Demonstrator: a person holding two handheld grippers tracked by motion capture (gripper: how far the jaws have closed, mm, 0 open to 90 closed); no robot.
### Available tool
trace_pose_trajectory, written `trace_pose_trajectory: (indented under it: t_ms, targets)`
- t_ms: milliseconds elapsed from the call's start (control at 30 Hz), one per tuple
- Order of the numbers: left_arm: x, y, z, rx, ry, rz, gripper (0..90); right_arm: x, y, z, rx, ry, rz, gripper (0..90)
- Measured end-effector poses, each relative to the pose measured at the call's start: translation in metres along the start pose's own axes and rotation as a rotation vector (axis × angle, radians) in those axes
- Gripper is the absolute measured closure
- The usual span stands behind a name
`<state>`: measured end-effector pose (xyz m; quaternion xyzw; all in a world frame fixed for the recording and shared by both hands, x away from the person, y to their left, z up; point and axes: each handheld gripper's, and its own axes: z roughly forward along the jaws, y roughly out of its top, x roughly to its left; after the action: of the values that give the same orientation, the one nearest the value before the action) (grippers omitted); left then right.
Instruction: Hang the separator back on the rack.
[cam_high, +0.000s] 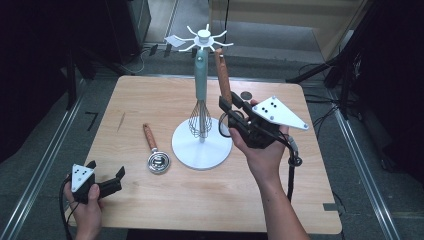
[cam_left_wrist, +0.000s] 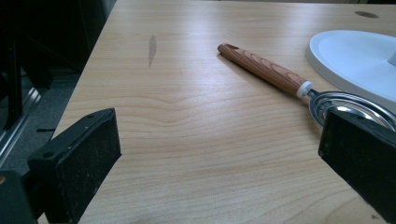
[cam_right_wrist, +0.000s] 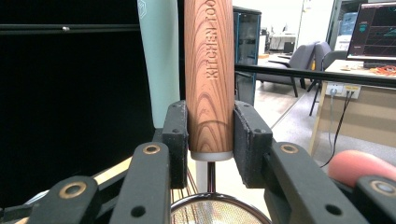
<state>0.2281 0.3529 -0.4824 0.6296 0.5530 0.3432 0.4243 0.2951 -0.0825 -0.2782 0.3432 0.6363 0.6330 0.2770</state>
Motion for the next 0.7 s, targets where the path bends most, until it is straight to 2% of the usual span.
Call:
trace_pose_trajectory:
  t_ms: [700]
  targets:
    - [-0.0001,0.0,-0.0001,0.001,0.002,0.001,0.0,-0.0033,-0.0018,0.0037,0.004,0.02,0.0,68.8]
